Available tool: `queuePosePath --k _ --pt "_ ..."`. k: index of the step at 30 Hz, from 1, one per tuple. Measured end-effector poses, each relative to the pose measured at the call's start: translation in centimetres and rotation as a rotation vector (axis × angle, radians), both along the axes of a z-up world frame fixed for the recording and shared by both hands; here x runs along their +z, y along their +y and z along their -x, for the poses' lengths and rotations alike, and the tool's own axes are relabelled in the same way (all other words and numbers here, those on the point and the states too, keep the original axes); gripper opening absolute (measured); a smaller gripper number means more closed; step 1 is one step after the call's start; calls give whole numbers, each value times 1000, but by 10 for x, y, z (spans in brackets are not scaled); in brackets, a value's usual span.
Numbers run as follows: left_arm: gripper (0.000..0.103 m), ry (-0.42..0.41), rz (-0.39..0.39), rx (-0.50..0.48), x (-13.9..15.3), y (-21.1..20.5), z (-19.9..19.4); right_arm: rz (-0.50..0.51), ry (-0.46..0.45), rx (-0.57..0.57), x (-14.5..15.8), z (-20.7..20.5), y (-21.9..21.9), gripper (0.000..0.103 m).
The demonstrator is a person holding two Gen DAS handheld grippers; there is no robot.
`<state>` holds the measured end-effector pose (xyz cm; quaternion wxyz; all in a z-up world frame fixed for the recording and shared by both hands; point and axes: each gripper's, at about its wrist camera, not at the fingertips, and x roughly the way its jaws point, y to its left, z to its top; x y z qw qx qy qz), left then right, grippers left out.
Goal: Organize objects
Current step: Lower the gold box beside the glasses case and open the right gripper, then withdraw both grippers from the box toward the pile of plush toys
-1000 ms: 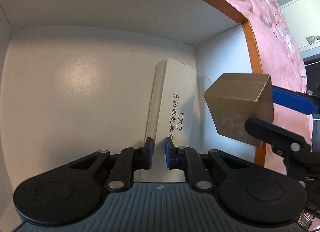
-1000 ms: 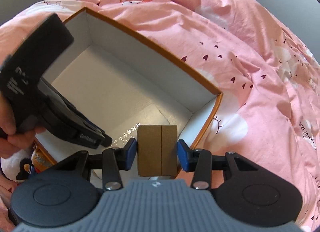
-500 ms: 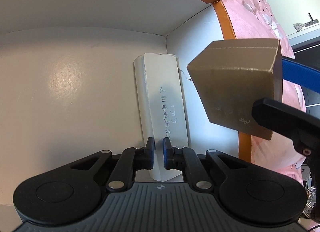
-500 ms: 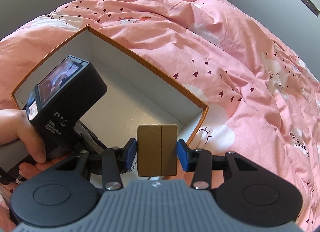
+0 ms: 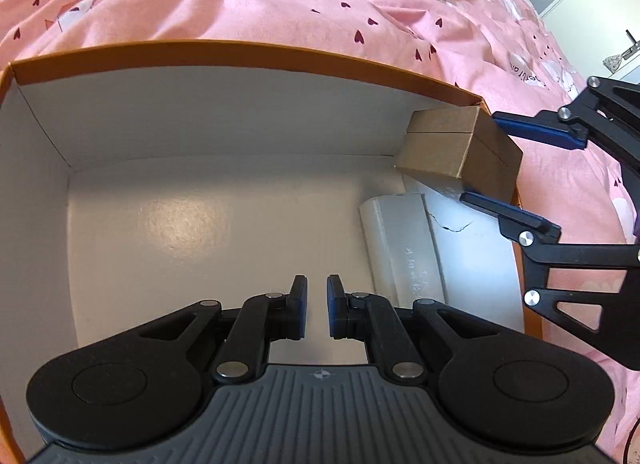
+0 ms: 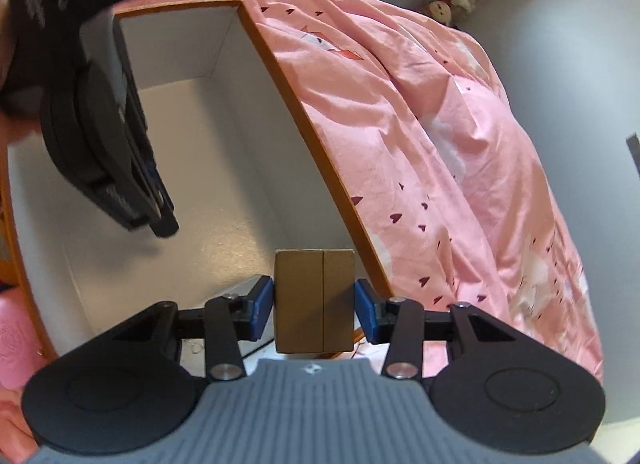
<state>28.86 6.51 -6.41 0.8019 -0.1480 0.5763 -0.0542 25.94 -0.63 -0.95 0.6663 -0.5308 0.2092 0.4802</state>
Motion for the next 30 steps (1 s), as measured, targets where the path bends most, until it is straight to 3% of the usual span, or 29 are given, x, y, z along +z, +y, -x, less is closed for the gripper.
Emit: queuePosePath --k 3,6,13,18,24,30 --pt "10 -7 -26 -12 0 -5 -1 68 -83 97 -20 0 8 46" --pt "13 -7 -26 -26 1 2 4 125 -94 154 -35 -3 13 46" --pt "15 -17 -37 -28 4 12 13 192 -106 167 -54 -10 20 46" --pt "18 -25 -41 -25 7 13 15 160 -149 101 -53 -17 25 47" --pt "19 -56 -59 -35 20 12 24 135 -112 72 -43 -13 23 46" --pt "24 -160 -87 -65 57 6 58 12 1 -39 -13 7 10 46"
